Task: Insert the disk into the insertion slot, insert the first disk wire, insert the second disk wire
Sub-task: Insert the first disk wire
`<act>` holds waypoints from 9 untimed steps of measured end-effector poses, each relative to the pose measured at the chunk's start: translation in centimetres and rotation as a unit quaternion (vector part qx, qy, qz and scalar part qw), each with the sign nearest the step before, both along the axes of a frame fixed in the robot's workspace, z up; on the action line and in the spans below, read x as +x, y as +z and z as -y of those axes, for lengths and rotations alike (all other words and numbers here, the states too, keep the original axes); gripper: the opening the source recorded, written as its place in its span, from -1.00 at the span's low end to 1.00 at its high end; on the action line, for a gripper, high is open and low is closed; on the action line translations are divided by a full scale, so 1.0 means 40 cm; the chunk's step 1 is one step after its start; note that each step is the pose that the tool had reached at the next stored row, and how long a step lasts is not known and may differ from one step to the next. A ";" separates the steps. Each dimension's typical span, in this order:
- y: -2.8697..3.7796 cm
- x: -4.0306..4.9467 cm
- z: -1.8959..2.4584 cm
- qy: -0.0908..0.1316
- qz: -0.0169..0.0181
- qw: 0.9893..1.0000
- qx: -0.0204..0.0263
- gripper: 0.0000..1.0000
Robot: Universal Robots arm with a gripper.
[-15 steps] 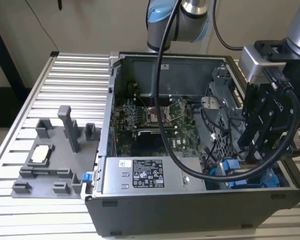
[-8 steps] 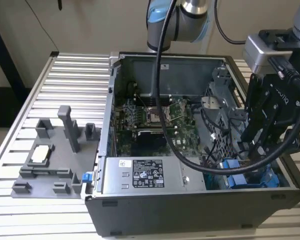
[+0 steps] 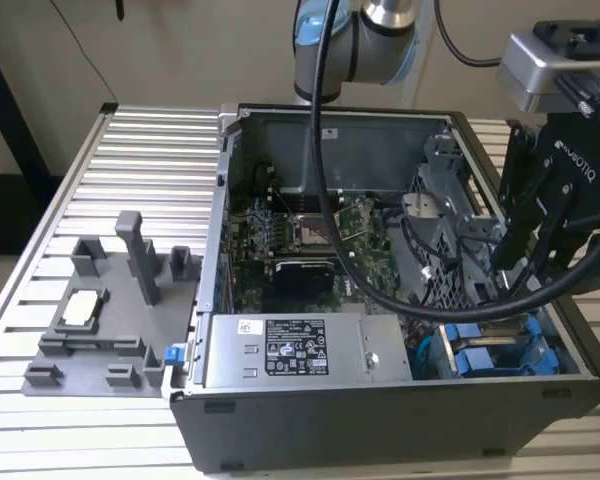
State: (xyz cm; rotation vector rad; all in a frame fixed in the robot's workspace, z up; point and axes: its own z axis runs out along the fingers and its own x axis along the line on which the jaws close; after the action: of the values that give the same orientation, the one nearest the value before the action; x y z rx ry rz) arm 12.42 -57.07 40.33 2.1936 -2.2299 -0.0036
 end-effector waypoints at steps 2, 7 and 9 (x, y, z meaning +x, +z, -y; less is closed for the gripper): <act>0.000 -0.002 0.000 0.000 0.010 1.000 0.007 -0.18; 0.000 -0.010 0.000 0.000 0.042 0.999 0.033 -0.18; 0.000 -0.014 0.000 0.000 0.055 0.998 0.043 -0.18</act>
State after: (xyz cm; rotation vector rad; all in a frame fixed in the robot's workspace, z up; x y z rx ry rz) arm 11.87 -57.06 40.34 2.2913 -2.3298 0.0219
